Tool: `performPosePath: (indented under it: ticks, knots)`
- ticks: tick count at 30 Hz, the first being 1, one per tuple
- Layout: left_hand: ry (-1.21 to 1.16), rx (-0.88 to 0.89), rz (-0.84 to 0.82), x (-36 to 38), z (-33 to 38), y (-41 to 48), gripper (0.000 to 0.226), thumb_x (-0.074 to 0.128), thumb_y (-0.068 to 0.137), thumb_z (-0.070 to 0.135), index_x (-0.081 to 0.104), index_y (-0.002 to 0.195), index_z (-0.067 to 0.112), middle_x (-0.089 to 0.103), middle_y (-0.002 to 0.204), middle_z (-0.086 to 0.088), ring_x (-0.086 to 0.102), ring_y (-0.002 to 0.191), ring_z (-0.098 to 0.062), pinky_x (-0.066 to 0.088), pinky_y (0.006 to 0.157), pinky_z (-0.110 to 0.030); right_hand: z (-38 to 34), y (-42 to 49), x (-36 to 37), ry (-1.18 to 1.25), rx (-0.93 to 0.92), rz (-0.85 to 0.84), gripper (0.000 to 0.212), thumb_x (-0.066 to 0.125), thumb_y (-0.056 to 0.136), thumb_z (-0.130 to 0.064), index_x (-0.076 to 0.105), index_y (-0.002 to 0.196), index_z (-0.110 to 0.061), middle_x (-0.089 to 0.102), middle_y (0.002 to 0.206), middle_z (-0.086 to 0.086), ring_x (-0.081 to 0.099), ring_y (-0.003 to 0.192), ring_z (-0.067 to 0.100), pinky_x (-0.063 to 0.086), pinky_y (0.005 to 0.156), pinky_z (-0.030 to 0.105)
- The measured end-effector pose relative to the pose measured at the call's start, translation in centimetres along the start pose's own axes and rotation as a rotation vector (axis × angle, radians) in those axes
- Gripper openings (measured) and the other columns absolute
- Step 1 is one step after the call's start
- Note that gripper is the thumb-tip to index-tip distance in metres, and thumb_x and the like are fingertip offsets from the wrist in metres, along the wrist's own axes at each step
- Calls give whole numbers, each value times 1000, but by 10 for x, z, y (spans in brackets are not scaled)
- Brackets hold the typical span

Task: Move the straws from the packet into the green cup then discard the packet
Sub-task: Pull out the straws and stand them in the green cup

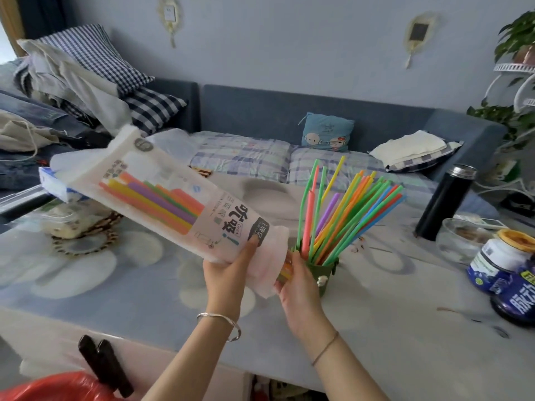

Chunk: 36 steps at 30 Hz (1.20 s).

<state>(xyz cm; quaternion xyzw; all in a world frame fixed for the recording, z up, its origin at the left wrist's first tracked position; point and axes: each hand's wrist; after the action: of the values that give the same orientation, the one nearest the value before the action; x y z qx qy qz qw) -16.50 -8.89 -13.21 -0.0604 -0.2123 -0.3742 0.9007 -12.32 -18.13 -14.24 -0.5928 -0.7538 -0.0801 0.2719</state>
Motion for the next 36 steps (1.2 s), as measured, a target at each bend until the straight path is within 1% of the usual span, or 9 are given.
performPosePath:
  ticks: [3,6,10,15,19,24,30,33,36]
  knots:
    - [-43,-45,24,-2,0,1,22,78,77,7,69,95,16,74,98,0,71,84,-8,59,69,-18,0,-7,0,-422,-238,-10,24,33,101,-27,55,95,-20,64,90,6,62,84,19,50,55,16]
    - [-74,-69,37,-1,-1,1,20,77,78,5,70,92,17,75,94,2,72,79,-5,58,66,-17,4,-12,0,-566,-350,-2,15,37,99,-21,47,88,-20,54,68,0,51,59,14,40,46,15]
    - [-167,-118,79,-1,-1,3,27,77,79,10,68,103,17,74,103,3,70,91,-7,56,84,-28,3,-10,3,-358,-258,-4,12,47,96,-16,48,85,-13,50,55,2,43,40,6,32,38,17]
    - [-321,-207,120,-7,-3,13,41,74,83,16,64,122,18,71,122,0,67,111,-17,51,101,-43,-24,-6,-7,-279,-513,151,17,53,93,-18,51,77,-12,43,43,-9,37,35,5,33,36,16]
    - [-349,-253,88,-7,-11,15,46,71,85,18,61,130,15,69,127,-4,63,120,-23,45,107,-49,-39,-8,-11,-188,-481,186,12,59,89,-25,56,84,-14,42,46,-4,36,35,6,32,34,18]
    - [-371,-273,38,4,-17,8,44,67,88,12,59,131,8,67,128,-8,64,118,-20,48,105,-38,-19,-11,-2,-380,-328,-37,12,64,86,-25,63,93,-15,54,54,-5,48,43,5,37,40,17]
    - [-375,-286,14,4,-21,12,53,71,85,19,57,135,12,65,133,-7,61,123,-22,44,109,-43,-35,-5,-10,-325,-454,103,23,52,94,-20,54,74,-9,41,42,-3,38,33,8,32,36,19]
    - [-393,-312,39,-1,-20,19,55,72,84,23,56,136,13,64,134,-7,59,126,-25,42,110,-47,-52,-7,-18,-183,-446,169,32,47,96,-17,44,64,-11,31,37,-8,31,29,6,27,31,14]
    - [-423,-347,58,-1,-22,21,50,67,88,17,54,136,11,63,135,-9,58,126,-27,41,111,-48,-55,-8,-19,-123,-423,179,32,49,95,-19,45,64,-12,31,38,-8,30,29,6,27,31,15]
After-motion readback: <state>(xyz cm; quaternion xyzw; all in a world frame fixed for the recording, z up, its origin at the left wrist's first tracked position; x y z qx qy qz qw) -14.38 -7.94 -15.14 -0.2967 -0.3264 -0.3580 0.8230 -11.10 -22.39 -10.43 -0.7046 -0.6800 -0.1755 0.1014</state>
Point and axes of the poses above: each hand's wrist, its own y-axis towards the middle knuckle, its own x-axis out of the palm, z = x × y
